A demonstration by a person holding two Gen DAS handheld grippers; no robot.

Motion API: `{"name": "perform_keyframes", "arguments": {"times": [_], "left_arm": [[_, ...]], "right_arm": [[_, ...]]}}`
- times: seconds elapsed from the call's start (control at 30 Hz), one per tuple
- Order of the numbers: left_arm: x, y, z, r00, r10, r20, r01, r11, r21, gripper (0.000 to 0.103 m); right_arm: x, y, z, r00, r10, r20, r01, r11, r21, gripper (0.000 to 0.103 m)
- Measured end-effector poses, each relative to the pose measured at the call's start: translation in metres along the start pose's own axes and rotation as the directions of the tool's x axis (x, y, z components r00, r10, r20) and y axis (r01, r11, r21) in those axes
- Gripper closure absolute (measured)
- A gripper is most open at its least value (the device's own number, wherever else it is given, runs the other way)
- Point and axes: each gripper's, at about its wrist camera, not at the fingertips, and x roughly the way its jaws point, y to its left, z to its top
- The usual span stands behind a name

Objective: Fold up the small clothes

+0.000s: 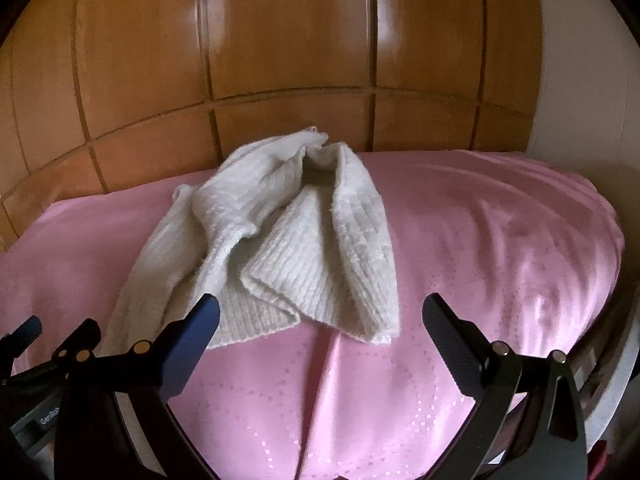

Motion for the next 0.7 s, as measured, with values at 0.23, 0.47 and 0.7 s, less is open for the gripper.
{"name": "perform_keyframes", "arguments": {"times": [0.23,0.47,0.7], "left_arm": [[0.0011,-0.0019,-0.0033,1.0,0.003,-0.004,-0.003,1.0,0.008,0.004],[0.0004,-0.0028,-0.0069,1.0,0.001,-0.013,-0.001,1.0,0.011,0.004],[0.0031,-0.0024,-0.0068,1.0,-0.001,-0.027,0.001,1.0,0.012,0.004]], "right_arm": [[-0.0036,0.0023,0.0008,1.0,0.016,0.004,-0.017,1.0,0.005,0.002],[-0.0031,0.0029,0.0009,0.999,0.039,0.0,-0.039,0.999,0.005,0.002],[-0.0023,0.0061,-0.0002,0.999,0.047,-0.001,-0.047,0.999,-0.003,0.002]]}}
